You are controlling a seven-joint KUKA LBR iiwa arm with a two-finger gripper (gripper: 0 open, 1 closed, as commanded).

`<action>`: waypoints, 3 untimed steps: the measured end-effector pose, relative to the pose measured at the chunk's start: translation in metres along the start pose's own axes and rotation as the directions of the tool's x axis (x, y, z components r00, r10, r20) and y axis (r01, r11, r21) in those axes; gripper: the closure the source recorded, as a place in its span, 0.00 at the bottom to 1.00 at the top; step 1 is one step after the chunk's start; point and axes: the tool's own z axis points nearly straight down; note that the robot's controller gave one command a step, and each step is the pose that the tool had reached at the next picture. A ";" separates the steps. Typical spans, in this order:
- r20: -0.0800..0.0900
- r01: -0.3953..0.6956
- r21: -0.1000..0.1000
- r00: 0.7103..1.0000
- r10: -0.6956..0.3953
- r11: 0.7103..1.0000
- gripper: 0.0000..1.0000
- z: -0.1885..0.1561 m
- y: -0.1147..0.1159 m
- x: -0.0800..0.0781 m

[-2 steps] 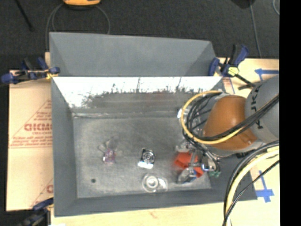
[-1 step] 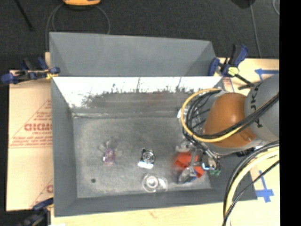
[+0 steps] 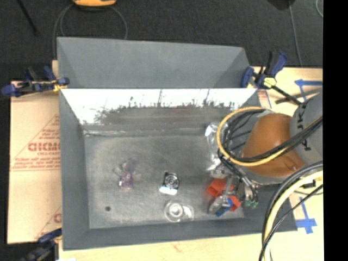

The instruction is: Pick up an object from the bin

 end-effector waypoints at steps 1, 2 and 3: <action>-0.011 -0.167 0.000 0.986 0.167 0.986 0.00 0.001 -0.022 0.000; -0.020 -0.167 0.004 0.986 0.167 0.986 1.00 -0.001 -0.024 0.001; -0.016 -0.163 0.011 0.987 0.163 0.987 1.00 -0.043 -0.024 -0.003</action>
Offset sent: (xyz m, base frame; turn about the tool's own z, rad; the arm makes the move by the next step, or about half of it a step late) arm -0.0105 -0.0268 -0.0073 0.1744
